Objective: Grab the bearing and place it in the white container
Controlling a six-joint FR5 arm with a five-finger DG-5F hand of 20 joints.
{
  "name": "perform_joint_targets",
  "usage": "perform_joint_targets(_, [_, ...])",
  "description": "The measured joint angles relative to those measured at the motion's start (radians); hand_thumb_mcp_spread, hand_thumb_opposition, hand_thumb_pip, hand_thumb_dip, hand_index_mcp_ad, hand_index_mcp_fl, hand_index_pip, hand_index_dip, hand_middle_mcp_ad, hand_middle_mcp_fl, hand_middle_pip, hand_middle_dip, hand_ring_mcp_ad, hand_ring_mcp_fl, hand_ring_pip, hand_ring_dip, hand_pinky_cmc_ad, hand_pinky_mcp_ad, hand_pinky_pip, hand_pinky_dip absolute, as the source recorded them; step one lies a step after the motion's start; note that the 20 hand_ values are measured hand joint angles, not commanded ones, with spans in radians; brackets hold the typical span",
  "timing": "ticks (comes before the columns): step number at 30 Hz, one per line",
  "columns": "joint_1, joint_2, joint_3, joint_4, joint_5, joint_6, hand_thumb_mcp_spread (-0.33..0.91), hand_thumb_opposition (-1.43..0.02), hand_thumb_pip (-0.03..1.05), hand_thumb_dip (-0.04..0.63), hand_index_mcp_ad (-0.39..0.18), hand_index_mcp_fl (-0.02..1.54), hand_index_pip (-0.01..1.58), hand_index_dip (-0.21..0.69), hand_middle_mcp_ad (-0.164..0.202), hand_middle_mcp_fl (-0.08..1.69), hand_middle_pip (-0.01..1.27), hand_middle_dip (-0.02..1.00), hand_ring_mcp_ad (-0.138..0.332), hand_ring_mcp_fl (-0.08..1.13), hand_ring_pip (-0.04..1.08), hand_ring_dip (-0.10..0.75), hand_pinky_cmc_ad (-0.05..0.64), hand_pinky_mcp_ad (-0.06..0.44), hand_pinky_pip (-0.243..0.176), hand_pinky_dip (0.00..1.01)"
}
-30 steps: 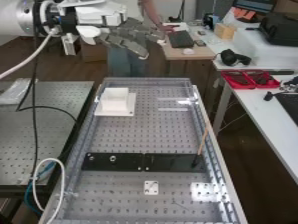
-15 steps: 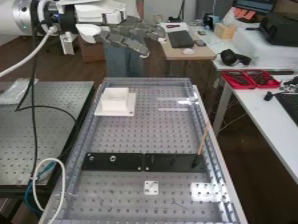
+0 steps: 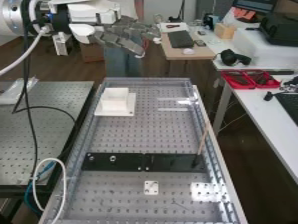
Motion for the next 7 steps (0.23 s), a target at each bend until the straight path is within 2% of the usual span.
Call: perform_joint_targets(7, [0.002, 0.005, 0.000, -0.006, -0.003, -0.009, 0.25, -0.76, 0.50, 0.173, -0.105, 0.27, 0.10, 0.093, 0.059, 0.19, 0.13, 0.20, 0.115, 0.00, 0.10, 0.103, 0.412, 0.311, -0.089, 0.34])
